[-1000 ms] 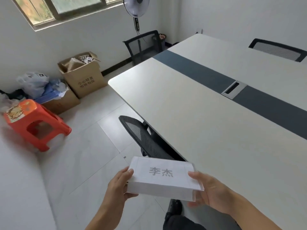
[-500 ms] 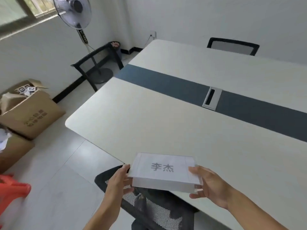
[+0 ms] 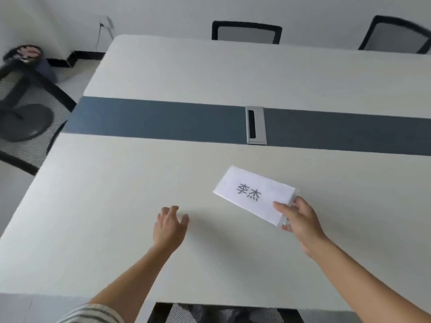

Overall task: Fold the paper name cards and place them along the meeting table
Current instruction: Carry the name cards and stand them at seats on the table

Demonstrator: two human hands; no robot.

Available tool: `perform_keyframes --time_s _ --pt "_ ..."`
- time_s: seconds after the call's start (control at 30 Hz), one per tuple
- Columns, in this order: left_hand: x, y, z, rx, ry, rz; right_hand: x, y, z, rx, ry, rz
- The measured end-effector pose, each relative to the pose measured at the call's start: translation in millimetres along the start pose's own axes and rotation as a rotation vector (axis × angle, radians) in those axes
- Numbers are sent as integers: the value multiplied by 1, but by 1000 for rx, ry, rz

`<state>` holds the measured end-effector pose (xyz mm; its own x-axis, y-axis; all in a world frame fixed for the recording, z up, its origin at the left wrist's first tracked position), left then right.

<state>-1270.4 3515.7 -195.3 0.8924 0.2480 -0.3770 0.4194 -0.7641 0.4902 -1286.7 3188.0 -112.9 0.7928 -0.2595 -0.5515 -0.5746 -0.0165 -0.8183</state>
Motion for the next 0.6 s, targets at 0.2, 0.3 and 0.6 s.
perform_keyframes --time_s 0.2,0.3,0.6 --pt "39 3 48 272 29 127 50 -34 3 -152 -29 -180" --pt "42 -5 64 345 92 152 88 -47 16 -241 -68 -263" --pt "48 -5 67 400 65 127 191 -71 45 -572 -107 -424"
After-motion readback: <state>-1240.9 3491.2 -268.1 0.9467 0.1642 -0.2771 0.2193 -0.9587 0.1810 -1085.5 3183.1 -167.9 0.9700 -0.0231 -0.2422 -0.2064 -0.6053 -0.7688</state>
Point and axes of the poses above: each hand's wrist, its own x-axis towards the middle knuckle, its own z-axis out of the palm, y = z × x, the point moved 5 cm from there along x, towards the middle knuckle, and after that the axes turned 2 degrees about -x, right-handed, at the moved point
